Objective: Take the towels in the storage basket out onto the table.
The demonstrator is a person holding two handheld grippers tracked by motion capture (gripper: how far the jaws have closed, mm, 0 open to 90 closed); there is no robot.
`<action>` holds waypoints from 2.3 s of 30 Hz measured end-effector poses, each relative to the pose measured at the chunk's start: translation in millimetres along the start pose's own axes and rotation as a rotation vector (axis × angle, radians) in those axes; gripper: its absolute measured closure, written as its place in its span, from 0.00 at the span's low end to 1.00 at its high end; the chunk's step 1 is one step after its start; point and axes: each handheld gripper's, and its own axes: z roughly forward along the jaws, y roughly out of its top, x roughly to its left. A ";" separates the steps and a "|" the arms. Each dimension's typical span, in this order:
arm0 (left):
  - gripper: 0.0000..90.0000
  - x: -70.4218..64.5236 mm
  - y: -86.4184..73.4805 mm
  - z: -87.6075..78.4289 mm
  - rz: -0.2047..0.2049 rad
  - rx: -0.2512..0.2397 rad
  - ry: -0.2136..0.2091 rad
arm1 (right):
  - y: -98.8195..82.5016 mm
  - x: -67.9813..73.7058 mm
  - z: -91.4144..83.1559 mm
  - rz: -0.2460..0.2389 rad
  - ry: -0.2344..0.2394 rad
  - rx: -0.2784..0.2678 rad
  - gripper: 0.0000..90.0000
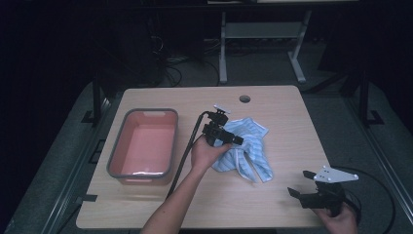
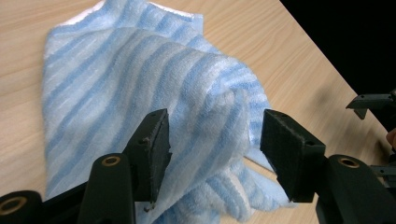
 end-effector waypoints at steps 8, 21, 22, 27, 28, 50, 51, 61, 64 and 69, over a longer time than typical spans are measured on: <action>0.44 -1.7 -4.4 -8.1 -0.003 -0.022 -0.011 | 0.3 -0.4 0.7 0.000 0.000 0.001 0.16; 0.41 4.0 -18.5 -18.1 -0.012 -0.028 -0.016 | 0.0 -1.0 0.8 0.003 -0.003 0.004 0.16; 0.40 3.7 -19.3 -18.3 -0.014 -0.031 -0.013 | 0.0 -1.0 0.7 0.003 -0.003 0.003 0.16; 0.39 2.7 -25.7 -21.7 -0.007 -0.032 -0.021 | -0.4 -2.0 0.1 0.006 -0.004 0.000 0.16; 0.39 3.1 -27.5 -22.4 -0.005 -0.032 -0.019 | -0.5 -2.0 -0.1 0.008 -0.004 0.002 0.16; 0.36 1.3 -62.2 -41.4 0.024 -0.055 -0.023 | 0.3 -0.4 2.6 0.006 -0.015 0.011 0.16; 0.36 -0.1 -63.9 -42.2 0.027 -0.057 -0.020 | 0.4 -0.4 2.6 0.006 -0.015 0.011 0.16; 0.35 -1.7 -78.9 -38.9 0.037 -0.050 -0.018 | 0.3 0.5 3.6 0.004 -0.013 0.016 0.16; 0.34 -2.7 -82.9 -39.1 0.043 -0.049 -0.020 | 0.0 0.0 3.6 0.004 -0.013 0.019 0.16; 0.34 -6.7 -88.5 -40.0 0.051 -0.055 -0.023 | 0.4 0.3 3.8 0.002 -0.013 0.021 0.16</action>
